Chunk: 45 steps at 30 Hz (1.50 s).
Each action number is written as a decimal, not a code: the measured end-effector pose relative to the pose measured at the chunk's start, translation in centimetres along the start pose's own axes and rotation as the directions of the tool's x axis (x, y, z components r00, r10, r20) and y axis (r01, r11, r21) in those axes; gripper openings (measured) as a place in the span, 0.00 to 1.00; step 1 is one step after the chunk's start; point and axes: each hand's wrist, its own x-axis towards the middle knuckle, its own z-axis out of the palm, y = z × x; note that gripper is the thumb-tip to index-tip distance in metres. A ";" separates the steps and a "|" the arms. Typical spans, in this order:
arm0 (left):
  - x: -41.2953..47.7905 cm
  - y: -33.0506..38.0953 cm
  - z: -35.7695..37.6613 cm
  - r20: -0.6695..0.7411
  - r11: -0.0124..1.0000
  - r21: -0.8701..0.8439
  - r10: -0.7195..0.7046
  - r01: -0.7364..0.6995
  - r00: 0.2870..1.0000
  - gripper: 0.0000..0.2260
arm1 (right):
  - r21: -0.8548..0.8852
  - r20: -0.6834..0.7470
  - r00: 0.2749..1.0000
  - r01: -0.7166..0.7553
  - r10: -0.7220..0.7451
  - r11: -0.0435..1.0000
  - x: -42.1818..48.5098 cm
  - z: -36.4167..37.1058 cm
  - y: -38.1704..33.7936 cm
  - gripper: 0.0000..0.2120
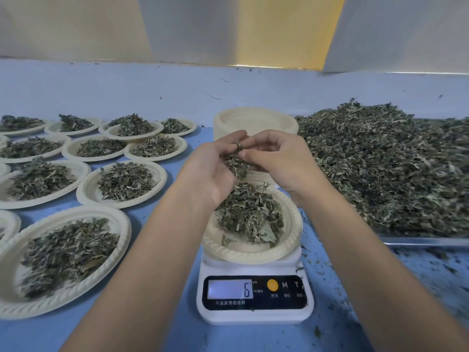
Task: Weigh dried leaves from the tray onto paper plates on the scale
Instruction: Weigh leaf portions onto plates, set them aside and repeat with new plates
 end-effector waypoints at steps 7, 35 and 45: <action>0.6 0.4 -0.6 -0.108 0.998 -0.034 0.057 -0.061 0.993 0.19 | 0.068 0.032 0.998 -0.059 0.057 0.996 0.1 -0.3 -0.5 0.08; 0.6 1.0 -1.9 -0.173 0.985 -0.168 -0.001 -0.028 0.985 0.18 | -0.179 0.052 0.992 -0.101 0.112 0.979 0.3 -1.1 0.0 0.11; 0.5 1.0 -1.6 -0.142 0.990 -0.136 0.008 -0.027 0.990 0.18 | -0.137 0.086 0.993 -0.063 0.076 0.988 0.2 -0.7 0.0 0.09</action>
